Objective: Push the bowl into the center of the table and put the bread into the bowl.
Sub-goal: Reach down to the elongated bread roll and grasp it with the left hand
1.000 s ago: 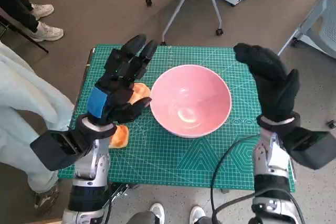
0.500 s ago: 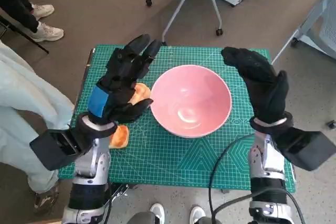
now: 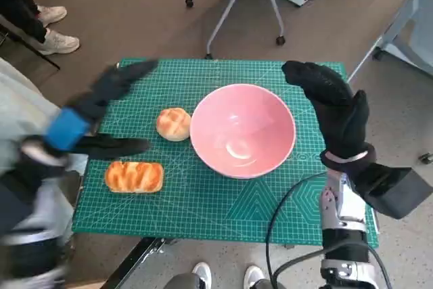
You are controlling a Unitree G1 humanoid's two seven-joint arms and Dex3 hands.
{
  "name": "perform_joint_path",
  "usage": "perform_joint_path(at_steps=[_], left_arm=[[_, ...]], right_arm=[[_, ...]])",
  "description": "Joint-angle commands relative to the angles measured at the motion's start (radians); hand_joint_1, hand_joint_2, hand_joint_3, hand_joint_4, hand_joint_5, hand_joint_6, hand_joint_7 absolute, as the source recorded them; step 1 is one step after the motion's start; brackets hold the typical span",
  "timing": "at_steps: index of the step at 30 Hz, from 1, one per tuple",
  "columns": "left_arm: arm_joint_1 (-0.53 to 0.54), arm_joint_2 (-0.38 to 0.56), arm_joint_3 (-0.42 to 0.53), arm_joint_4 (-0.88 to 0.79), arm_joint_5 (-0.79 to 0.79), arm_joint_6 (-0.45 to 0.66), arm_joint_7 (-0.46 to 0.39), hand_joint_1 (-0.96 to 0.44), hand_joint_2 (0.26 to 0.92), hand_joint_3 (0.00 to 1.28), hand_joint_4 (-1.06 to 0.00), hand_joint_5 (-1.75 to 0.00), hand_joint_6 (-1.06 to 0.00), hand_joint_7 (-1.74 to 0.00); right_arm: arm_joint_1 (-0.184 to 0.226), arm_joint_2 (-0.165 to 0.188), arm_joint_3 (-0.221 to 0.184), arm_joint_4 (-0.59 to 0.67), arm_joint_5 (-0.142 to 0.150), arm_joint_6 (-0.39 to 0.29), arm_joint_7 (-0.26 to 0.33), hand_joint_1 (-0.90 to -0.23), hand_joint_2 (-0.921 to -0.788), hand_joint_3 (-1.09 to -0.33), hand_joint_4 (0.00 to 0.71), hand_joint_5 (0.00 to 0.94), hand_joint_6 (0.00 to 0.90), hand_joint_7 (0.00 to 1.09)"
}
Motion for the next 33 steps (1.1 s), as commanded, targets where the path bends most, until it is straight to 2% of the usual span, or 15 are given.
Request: perform_joint_path(at_steps=[1,7,10,16,24,33], left_arm=[[0.141,0.267,0.07,-0.3,0.101,0.416,-0.085,-0.1,0.692,0.02,-0.17,0.0,-0.26,-0.14],[0.15,0.289,0.072,-0.35,0.098,0.499,-0.078,-0.08,0.69,0.01,-0.14,0.0,-0.28,-0.06],[0.238,0.327,0.093,-0.35,0.124,0.438,-0.14,-0.1,0.693,0.01,-0.13,0.0,-0.27,-0.04],[0.315,0.386,0.079,-0.41,0.169,0.498,-0.177,-0.11,0.701,0.02,-0.11,0.0,-0.26,-0.02],[0.343,0.395,0.005,-0.484,0.24,0.592,-0.162,-0.11,0.703,0.02,-0.11,0.0,-0.26,-0.01],[0.33,0.371,-0.096,-0.48,0.299,0.61,-0.134,-0.1,0.702,0.02,-0.11,0.0,-0.26,-0.01]], right_arm=[[0.017,-0.009,-0.015,0.026,-0.005,-0.004,-0.019,-0.663,-0.921,-0.747,0.171,0.003,0.083,0.45],[0.017,-0.009,-0.016,0.028,-0.005,-0.006,-0.02,-0.664,-0.921,-0.75,0.171,0.002,0.08,0.45],[-0.002,-0.001,-0.023,0.051,-0.015,-0.02,-0.041,-0.662,-0.921,-0.75,0.172,0.002,0.08,0.45],[-0.017,0.012,-0.022,0.078,-0.013,-0.038,-0.053,-0.659,-0.921,-0.752,0.174,0.003,0.079,0.46],[-0.033,0.016,-0.018,0.093,-0.012,-0.054,-0.056,-0.649,-0.921,-0.755,0.174,0.002,0.077,0.46],[-0.043,0.013,-0.02,0.107,-0.011,-0.065,-0.05,-0.656,-0.921,-0.761,0.173,0.001,0.073,0.47]])
